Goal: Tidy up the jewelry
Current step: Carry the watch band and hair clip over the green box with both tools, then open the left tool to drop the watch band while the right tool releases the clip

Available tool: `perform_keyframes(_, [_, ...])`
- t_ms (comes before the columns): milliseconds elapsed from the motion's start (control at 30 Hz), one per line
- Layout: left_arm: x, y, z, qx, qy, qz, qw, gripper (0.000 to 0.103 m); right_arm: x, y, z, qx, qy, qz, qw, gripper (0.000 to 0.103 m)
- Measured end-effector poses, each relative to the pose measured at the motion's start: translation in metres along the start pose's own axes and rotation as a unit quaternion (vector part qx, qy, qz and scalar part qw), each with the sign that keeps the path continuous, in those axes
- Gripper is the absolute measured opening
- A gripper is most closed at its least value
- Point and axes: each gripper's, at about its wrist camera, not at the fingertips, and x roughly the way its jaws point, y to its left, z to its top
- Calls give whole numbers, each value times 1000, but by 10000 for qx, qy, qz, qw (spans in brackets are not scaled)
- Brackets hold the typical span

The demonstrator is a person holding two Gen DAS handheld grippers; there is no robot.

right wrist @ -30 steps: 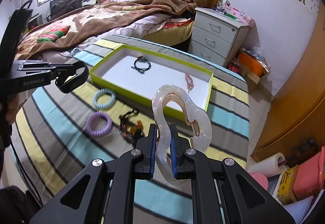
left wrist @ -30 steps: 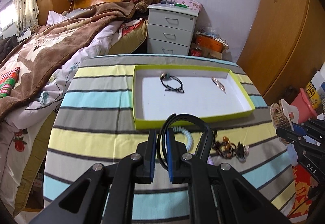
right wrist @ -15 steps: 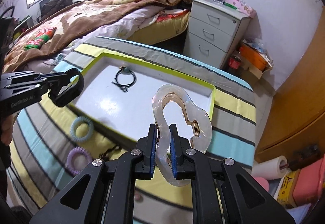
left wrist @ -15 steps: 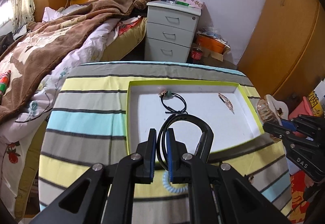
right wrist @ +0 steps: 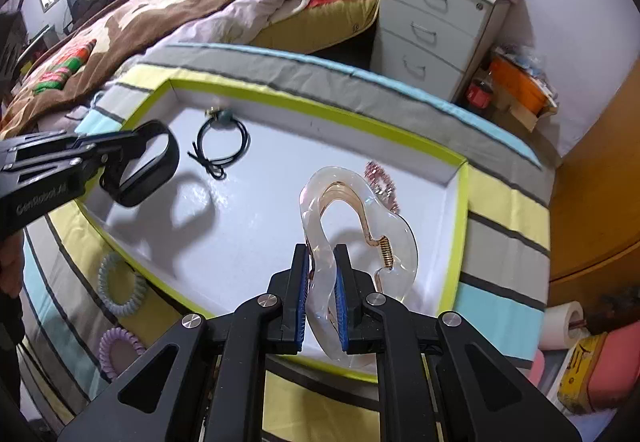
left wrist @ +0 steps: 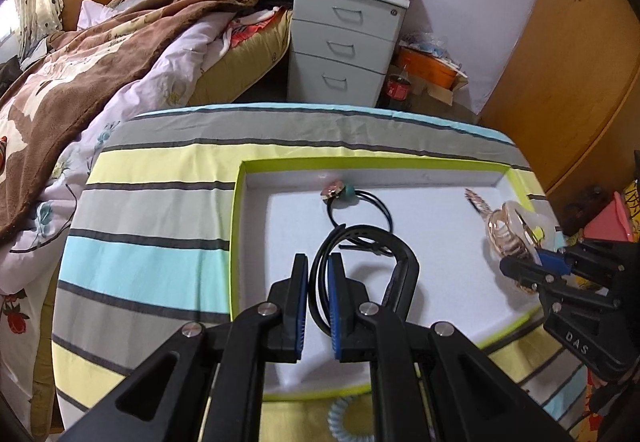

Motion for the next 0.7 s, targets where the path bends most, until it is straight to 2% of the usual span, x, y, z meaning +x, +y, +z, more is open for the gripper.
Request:
perform_keyframes(300, [23, 2, 1, -63, 192, 108, 9997, 10, 15, -7, 2, -28, 169, -108, 9998, 12])
perform_keyframes(700, [34, 3, 6, -108, 282, 181, 9994, 11, 22, -14, 12, 53, 94, -423, 9990, 13])
